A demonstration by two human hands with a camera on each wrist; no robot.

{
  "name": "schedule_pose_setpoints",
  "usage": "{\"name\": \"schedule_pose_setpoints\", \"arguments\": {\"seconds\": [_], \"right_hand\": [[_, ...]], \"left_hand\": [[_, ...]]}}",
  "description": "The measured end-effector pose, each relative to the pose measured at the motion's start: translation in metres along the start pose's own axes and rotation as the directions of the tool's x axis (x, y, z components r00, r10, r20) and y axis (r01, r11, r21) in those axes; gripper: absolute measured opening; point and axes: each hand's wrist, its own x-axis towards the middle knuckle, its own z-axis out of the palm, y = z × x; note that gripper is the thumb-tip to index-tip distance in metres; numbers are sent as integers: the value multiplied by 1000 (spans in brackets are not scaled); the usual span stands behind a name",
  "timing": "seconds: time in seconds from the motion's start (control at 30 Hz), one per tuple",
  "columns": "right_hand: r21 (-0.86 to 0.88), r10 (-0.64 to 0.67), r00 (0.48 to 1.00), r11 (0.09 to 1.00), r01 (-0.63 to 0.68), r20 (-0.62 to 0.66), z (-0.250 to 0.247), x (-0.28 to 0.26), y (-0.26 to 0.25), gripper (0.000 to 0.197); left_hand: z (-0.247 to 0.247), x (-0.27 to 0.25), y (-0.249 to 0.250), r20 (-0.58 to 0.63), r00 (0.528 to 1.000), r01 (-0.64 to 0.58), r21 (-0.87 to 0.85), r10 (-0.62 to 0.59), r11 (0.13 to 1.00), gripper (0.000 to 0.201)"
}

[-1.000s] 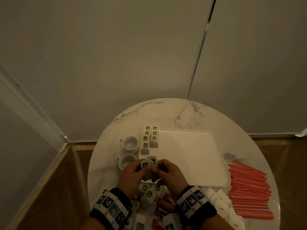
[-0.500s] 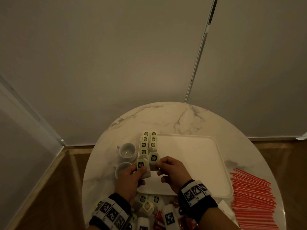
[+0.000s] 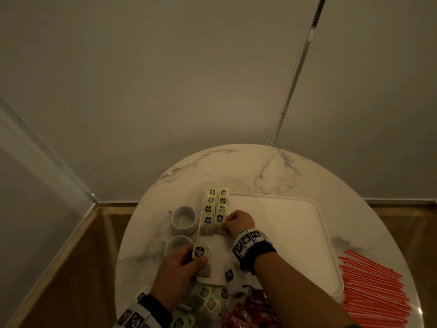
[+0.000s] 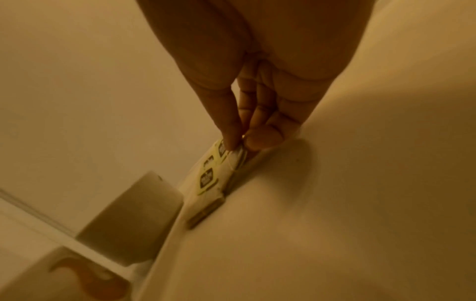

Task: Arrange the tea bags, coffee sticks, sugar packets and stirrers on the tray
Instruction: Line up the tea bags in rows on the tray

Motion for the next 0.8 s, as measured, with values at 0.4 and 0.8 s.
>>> {"name": "schedule_pose_setpoints", "arguments": {"seconds": [0.4,0.8], "right_hand": [[-191,-36,999,981,29,-38,4,10,4,21],[-189,-77,995,980,63,-67,1,2,5,14]], "left_hand": [[-2,1,3,-15,1000,12,40,-11,999,22],[-1,3,1,10,1000,12,23,-12,1000,20]]}}
